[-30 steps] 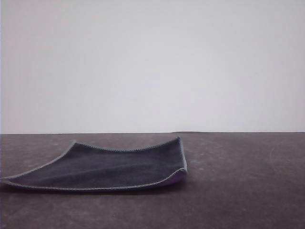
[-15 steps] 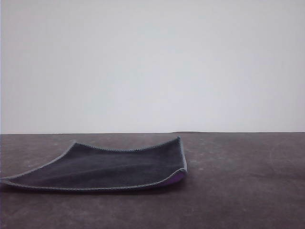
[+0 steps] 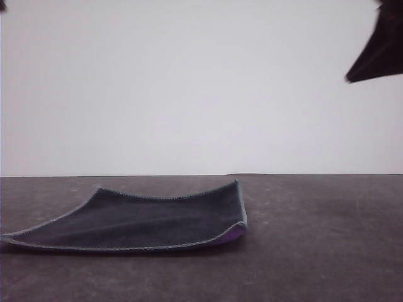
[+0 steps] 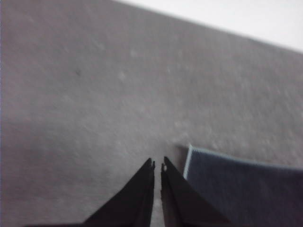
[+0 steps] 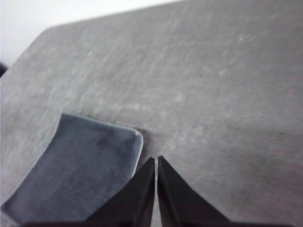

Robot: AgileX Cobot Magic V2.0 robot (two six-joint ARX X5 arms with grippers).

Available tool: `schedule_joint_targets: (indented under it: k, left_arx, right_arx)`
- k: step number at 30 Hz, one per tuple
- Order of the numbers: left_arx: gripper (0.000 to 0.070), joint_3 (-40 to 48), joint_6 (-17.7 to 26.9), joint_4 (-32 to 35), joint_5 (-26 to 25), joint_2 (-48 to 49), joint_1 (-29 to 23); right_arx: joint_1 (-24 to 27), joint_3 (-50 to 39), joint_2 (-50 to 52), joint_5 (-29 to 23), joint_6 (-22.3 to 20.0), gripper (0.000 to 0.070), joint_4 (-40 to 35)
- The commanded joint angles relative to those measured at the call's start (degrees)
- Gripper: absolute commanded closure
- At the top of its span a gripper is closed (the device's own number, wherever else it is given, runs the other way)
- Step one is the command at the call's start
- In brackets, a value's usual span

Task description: Fold clothes

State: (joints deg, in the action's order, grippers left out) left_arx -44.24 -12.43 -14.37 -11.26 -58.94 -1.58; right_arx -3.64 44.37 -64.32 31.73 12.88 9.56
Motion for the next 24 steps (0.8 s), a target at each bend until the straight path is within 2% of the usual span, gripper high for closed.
schedule_joint_targets:
  k: [1, 6, 13, 19, 21, 24]
  left_arx:
    - [0.0674, -1.40, 1.45, 0.32, -1.55, -3.22, 0.11]
    - [0.0674, -1.69, 1.95, 0.43, -4.62, -10.16, 0.11]
    - [0.0674, -1.69, 1.88, 0.02, -13.11, -15.40, 0.11]
    - [0.0669, -1.69, 1.91, -1.06, -14.30, -15.67, 0.11]
    - [0.0611, -1.69, 1.88, -1.52, -14.30, -15.67, 0.11]
    - [0.0352, -1.69, 1.62, -2.10, -14.35, -15.67, 0.11]
  right_arx:
    - [-1.44, 2.14, -3.72, 0.24, -0.63, 0.0696, -0.59]
    - [-5.86, 4.96, -11.33, 0.26, -1.11, 0.0696, -2.68]
    - [-10.76, 5.28, -17.18, 0.20, -1.11, 0.0696, -5.03]
    - [-12.48, 5.28, -18.41, 0.26, -1.13, 0.0685, -4.81]
    - [-12.87, 5.28, -18.42, 0.26, -1.27, 0.0585, -4.83]
    - [-13.38, 5.28, -18.40, 0.24, -1.25, 0.0279, -4.83]
